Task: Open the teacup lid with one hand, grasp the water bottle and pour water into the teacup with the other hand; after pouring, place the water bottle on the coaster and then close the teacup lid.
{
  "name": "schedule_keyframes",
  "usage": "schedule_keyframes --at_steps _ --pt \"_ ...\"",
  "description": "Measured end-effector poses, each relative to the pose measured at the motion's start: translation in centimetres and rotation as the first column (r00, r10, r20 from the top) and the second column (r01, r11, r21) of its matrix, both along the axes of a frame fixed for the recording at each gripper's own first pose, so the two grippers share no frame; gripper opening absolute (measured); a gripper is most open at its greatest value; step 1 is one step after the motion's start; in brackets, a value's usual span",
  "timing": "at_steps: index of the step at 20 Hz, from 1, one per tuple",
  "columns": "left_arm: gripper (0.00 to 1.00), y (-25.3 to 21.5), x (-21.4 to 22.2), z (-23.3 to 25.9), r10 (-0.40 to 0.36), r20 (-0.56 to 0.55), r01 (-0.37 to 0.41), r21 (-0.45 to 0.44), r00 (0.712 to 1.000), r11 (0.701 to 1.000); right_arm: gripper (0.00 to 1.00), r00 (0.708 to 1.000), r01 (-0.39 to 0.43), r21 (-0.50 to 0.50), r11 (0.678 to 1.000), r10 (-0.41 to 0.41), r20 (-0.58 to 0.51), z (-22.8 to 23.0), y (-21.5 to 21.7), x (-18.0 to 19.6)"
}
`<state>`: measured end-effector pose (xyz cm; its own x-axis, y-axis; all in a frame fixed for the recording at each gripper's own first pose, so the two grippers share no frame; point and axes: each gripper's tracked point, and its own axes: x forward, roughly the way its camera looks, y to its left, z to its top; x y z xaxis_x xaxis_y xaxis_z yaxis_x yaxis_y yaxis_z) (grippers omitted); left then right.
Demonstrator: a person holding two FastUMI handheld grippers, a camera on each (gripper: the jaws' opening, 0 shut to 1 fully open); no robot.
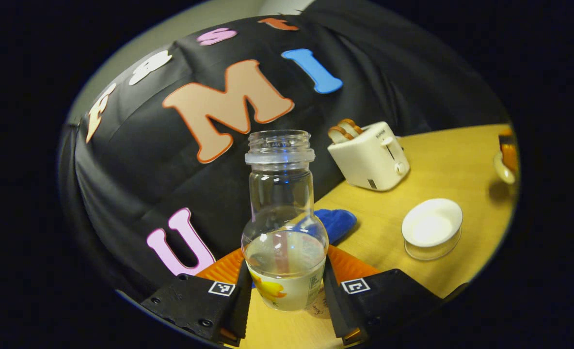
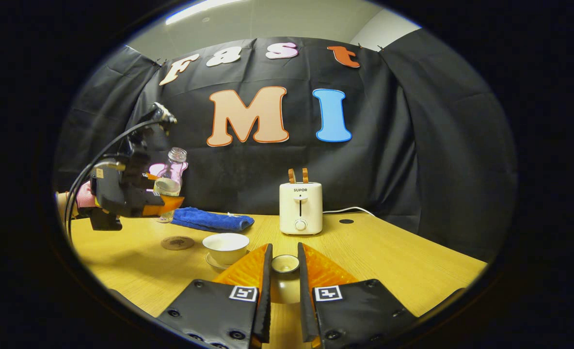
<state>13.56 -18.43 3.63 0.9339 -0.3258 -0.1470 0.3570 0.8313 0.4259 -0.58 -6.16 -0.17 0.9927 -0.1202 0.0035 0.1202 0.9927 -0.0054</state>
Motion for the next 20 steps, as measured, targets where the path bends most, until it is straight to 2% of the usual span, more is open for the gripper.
schedule_keyframes --at_steps 1,2,4,6,11,20 --pt "0.64 0.2 0.0 0.3 -0.004 -0.009 0.003 -0.075 1.000 0.997 0.27 1.000 0.000 0.000 1.000 0.000 0.000 0.0 0.0 0.0" --pt "0.64 0.1 -0.1 -0.1 -0.016 -0.034 0.011 -0.145 0.999 0.989 0.30 1.000 0.000 0.000 1.000 0.000 0.000 -0.1 0.0 0.0" --pt "0.64 0.0 -0.2 -1.1 -0.042 -0.088 0.017 -0.266 0.995 0.964 0.29 1.000 -0.002 0.000 1.000 0.002 0.000 0.0 0.0 0.0" --pt "0.64 -0.6 -0.2 -2.2 -0.066 -0.150 0.009 -0.352 0.986 0.936 0.28 1.000 -0.002 0.000 1.000 0.002 0.000 0.0 0.0 0.0" --pt "0.65 0.1 0.5 -4.8 -0.053 -0.200 -0.024 -0.367 0.978 0.930 0.29 1.000 -0.002 0.001 1.000 0.002 0.000 0.0 0.0 0.1" --pt "0.69 -0.2 1.2 -5.9 -0.070 -0.211 -0.018 -0.388 0.975 0.921 0.29 1.000 -0.003 0.001 1.000 0.003 0.001 -0.1 0.0 0.1"
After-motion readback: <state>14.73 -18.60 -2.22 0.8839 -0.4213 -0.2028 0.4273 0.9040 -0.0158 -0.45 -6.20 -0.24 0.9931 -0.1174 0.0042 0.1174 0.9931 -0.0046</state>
